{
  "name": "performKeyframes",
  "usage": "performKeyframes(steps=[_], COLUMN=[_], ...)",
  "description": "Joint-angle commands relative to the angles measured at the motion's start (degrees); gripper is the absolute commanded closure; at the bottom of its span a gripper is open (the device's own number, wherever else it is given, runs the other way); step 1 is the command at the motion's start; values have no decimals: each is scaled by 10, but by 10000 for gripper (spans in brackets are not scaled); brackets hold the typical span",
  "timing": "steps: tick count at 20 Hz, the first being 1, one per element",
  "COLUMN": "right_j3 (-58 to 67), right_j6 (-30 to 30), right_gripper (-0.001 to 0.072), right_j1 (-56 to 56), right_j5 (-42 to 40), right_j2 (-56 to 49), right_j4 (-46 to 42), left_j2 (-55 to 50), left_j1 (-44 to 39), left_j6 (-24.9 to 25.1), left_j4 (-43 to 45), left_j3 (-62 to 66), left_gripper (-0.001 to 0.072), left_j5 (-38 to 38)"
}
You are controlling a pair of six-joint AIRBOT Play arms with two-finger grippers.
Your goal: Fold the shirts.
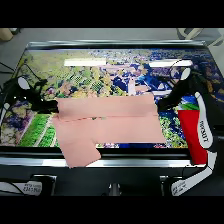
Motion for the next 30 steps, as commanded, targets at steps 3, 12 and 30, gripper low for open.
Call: performKeyframes(steps=[3, 12, 30], right_j3=[-69, -270, -402], right_j6=[2, -13, -47], right_gripper=[229, 361, 150], right_j1=[-91, -96, -96], right_j5=[34, -32, -73], right_j2=[102, 174, 178], right_j4=[-21, 26, 72], left_j2=[101, 277, 267], left_j1=[43, 47, -5], left_j6=[6, 26, -5], left_j4=[-20, -126, -160], left_j3=[-75, -493, -519], left_gripper=[234, 252, 683], left_j5=[-49, 65, 156])
